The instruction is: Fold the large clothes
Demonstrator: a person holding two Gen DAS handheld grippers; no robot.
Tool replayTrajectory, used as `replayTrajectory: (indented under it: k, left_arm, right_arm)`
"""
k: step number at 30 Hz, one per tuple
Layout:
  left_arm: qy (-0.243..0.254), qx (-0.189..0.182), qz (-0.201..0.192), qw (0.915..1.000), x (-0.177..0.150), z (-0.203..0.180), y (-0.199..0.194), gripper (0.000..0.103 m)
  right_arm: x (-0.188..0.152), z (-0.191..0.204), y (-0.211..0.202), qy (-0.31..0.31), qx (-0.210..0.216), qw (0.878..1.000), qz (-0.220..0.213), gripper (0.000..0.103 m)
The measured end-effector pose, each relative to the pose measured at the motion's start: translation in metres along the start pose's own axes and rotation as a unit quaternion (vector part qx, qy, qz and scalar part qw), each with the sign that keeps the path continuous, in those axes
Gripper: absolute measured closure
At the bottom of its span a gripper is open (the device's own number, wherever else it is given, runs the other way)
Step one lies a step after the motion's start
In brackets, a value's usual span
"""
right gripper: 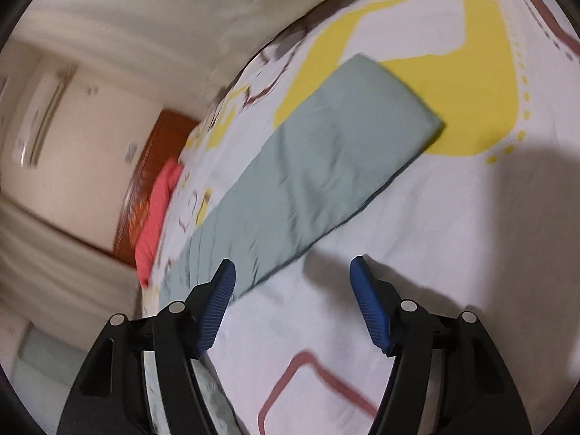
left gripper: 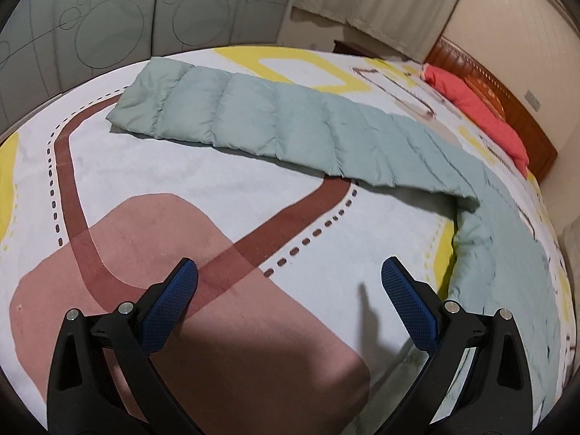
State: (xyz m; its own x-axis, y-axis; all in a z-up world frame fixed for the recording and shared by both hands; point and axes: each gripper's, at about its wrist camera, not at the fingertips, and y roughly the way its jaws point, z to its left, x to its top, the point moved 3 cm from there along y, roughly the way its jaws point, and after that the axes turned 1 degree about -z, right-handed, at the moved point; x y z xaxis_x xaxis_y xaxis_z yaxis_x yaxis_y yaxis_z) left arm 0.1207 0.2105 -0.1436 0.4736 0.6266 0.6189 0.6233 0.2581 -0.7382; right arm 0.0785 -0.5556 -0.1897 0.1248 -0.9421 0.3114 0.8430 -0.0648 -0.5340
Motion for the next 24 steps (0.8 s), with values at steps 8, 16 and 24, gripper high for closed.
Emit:
replayTrajectory:
  k: [8,16,24]
  left_arm:
    - [-0.01,0.009,-0.012,0.9998,0.002,0.002,0.004,0.002]
    - [-0.018,-0.001,-0.02,0.9996,0.003,0.005,0.005,0.002]
    - [0.008,0.037,-0.007,0.9993,0.005,0.0,0.006,0.002]
  right_arm:
    - [0.033,-0.014,-0.001,0.059,0.046,0.994,-0.077,0.038]
    - [0.05,-0.013,0.002,0.049,0.043,0.992,-0.104,0.048]
    - [0.063,-0.01,0.019,0.018,-0.006,0.996,-0.085,0.091]
